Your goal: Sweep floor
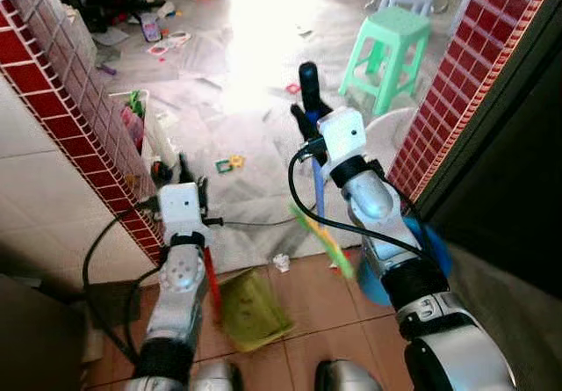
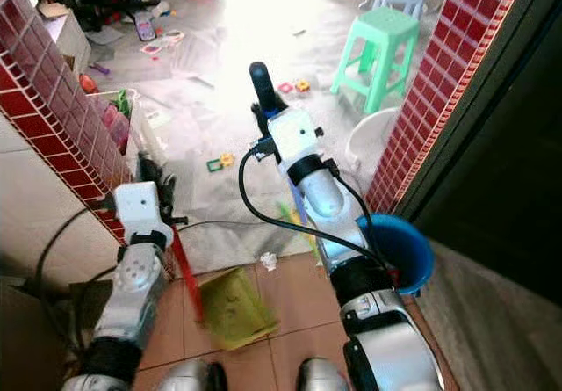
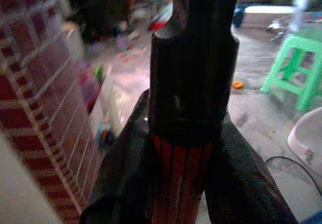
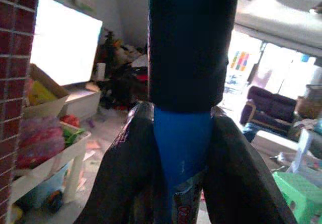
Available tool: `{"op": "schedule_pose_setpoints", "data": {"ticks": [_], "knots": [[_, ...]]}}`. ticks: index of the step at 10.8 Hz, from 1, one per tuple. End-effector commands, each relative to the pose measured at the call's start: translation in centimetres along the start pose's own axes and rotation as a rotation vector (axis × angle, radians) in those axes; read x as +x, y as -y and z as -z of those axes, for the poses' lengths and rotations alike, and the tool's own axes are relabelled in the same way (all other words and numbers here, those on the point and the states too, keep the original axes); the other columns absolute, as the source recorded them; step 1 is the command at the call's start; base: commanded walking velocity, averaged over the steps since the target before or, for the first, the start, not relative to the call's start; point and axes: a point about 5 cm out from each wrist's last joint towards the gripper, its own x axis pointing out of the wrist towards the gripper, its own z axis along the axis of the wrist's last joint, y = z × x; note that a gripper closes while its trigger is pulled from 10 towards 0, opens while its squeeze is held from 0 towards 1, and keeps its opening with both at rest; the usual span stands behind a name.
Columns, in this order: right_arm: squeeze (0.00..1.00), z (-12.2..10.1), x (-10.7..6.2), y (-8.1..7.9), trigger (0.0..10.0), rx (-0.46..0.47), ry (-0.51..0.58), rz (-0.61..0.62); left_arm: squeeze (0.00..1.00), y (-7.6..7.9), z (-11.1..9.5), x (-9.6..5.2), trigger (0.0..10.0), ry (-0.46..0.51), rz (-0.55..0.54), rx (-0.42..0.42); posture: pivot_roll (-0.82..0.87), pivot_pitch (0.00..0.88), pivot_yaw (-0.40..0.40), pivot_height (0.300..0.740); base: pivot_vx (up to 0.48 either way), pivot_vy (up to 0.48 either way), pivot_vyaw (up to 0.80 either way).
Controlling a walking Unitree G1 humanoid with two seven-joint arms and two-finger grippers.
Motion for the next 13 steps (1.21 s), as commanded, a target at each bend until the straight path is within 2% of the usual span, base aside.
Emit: {"op": "schedule_pose_setpoints", "data": {"ticks": [1,2,4,5,7,8,10,11,12,13], "knots": [[0.0,-1.7,1.0,0.1,10.0,-0.057,0.087,-0.005,0.0,0.2,0.5,-0.1,10.0,-0.023,0.007,-0.019,-0.06,0.136,0.053,0.74,0.0,0.0,0.0],[0.0,-0.8,0.2,-0.7,10.0,-0.1,0.071,-0.023,0.0,0.5,1.1,-0.1,10.0,-0.034,0.003,-0.021,-0.06,0.131,0.047,0.74,0.0,0.0,0.0],[0.0,0.1,-0.7,-1.2,10.0,-0.166,0.055,-0.041,0.0,0.7,1.6,-0.2,10.0,-0.044,0.01,-0.02,-0.06,0.131,0.045,0.74,0.0,0.0,0.0],[0.0,1.1,-1.5,-1.9,10.0,-0.133,0.008,-0.043,0.0,0.8,1.9,-0.3,10.0,-0.051,0.023,-0.016,-0.06,0.128,0.041,0.74,0.0,0.0,0.0],[0.0,1.8,-1.7,-2.5,10.0,-0.052,-0.052,-0.022,0.0,1.1,1.8,-0.1,10.0,-0.041,0.027,-0.017,-0.05,0.121,0.029,0.74,0.0,0.0,0.0],[0.0,1.9,-1.6,-3.4,10.0,0.046,-0.087,-0.039,0.0,1.0,1.9,-0.1,10.0,-0.043,0.025,-0.023,-0.06,0.119,0.025,0.74,0.0,0.0,0.0],[0.0,1.6,-0.8,-4.0,10.0,0.211,-0.134,-0.045,0.0,1.2,2.0,0.0,10.0,-0.046,0.027,-0.027,-0.06,0.115,0.022,0.74,0.0,0.0,0.0],[0.0,0.3,0.2,-4.2,10.0,0.356,-0.112,-0.044,0.0,1.3,2.0,0.2,10.0,-0.046,0.03,-0.03,-0.07,0.111,0.021,0.74,0.0,0.0,0.0],[0.0,-1.0,1.0,-3.9,10.0,0.386,-0.063,-0.044,0.0,1.4,2.0,0.2,10.0,-0.046,0.031,-0.031,-0.07,0.11,0.021,0.74,0.0,0.0,0.0],[0.0,-2.1,1.3,-3.1,10.0,0.241,0.015,-0.065,0.0,1.5,2.0,0.3,10.0,-0.046,0.031,-0.033,-0.07,0.108,0.017,0.74,0.0,0.0,0.0]]}}
